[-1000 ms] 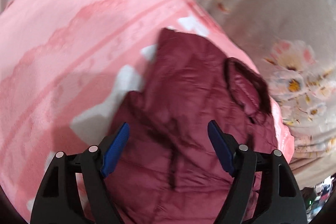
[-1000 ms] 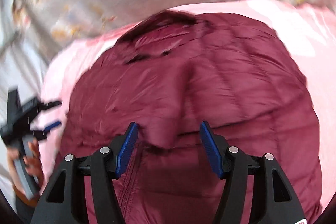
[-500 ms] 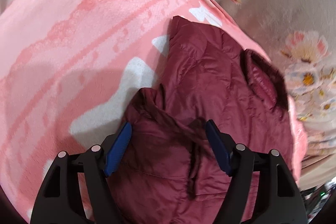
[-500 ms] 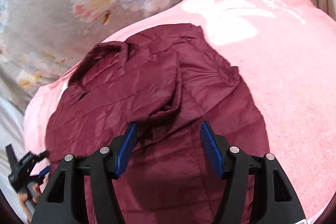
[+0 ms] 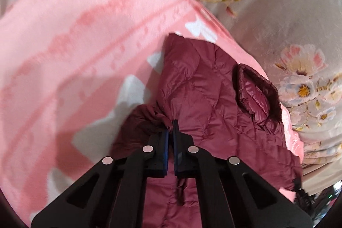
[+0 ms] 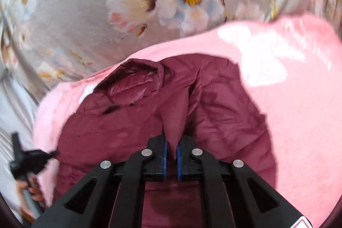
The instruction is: Fold large clothes
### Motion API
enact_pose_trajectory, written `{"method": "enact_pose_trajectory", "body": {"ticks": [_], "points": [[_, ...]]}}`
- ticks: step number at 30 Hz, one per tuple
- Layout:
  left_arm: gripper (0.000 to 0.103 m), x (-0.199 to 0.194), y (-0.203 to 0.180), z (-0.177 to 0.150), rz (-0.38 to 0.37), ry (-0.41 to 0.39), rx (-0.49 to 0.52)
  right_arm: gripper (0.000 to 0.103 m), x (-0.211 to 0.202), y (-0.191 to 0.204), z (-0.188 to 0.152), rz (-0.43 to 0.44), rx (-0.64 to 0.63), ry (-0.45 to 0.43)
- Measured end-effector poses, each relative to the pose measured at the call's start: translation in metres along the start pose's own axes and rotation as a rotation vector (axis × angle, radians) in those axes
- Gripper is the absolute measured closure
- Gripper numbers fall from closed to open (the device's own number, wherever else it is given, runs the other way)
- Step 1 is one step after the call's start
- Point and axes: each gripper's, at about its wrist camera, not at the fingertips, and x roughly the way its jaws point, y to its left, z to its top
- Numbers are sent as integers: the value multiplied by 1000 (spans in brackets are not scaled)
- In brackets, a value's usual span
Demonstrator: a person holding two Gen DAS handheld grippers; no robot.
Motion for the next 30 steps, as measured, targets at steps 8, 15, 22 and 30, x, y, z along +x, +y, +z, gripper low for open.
{"method": "enact_pose_trajectory", "body": {"ticks": [8, 15, 22, 30], "points": [[102, 25, 8, -22, 81, 26, 75, 99, 51, -13, -45, -121, -44, 180], [101, 27, -7, -30, 179, -12, 194, 97, 57, -10, -45, -148, -89, 193], [79, -27, -39, -40, 260, -76, 401, 68, -12, -18, -37, -239, -35, 53], [59, 7, -145, -46, 145, -2, 528, 75, 39, 77, -21, -18, -202, 171]]}}
